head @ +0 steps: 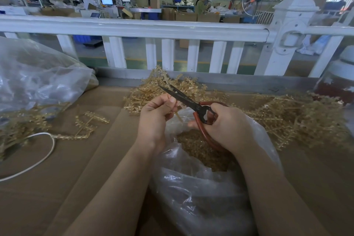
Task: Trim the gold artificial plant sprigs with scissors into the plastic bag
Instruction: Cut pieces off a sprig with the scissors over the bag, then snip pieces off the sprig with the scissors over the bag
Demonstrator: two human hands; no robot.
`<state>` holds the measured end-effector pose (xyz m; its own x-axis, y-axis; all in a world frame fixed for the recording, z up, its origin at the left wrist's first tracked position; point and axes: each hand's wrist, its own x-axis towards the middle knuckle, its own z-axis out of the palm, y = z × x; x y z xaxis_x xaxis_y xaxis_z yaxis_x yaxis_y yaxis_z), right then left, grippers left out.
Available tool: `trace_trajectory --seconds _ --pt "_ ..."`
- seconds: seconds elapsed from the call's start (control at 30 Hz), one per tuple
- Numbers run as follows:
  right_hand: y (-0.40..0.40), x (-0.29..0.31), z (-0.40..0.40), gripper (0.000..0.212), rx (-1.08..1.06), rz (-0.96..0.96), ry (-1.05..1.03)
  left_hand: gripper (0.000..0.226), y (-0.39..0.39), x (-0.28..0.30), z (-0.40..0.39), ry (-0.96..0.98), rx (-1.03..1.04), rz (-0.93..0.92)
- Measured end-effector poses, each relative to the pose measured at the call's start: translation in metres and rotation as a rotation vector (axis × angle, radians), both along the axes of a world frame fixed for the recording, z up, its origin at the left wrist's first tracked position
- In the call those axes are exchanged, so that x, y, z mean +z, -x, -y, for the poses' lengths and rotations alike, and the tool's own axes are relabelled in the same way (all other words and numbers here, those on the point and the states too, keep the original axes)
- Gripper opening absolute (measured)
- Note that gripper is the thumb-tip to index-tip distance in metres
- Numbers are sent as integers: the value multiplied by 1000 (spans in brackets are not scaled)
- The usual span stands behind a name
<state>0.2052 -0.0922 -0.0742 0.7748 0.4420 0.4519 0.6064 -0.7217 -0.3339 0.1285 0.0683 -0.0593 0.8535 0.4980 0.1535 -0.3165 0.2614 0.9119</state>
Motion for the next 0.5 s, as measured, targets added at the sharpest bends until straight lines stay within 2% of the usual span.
trace_trajectory --seconds 0.13,0.3,0.43,0.5 --pt "3 3 0 50 18 -17 2 29 0 0 0 3 6 -10" --pt "7 10 2 79 18 -43 82 31 -1 -1 -1 64 34 -29" --pt "8 14 6 64 32 -59 134 26 -1 0 -10 228 77 -40" --pt "10 14 6 64 46 -30 141 25 -2 0 -11 281 99 -45"
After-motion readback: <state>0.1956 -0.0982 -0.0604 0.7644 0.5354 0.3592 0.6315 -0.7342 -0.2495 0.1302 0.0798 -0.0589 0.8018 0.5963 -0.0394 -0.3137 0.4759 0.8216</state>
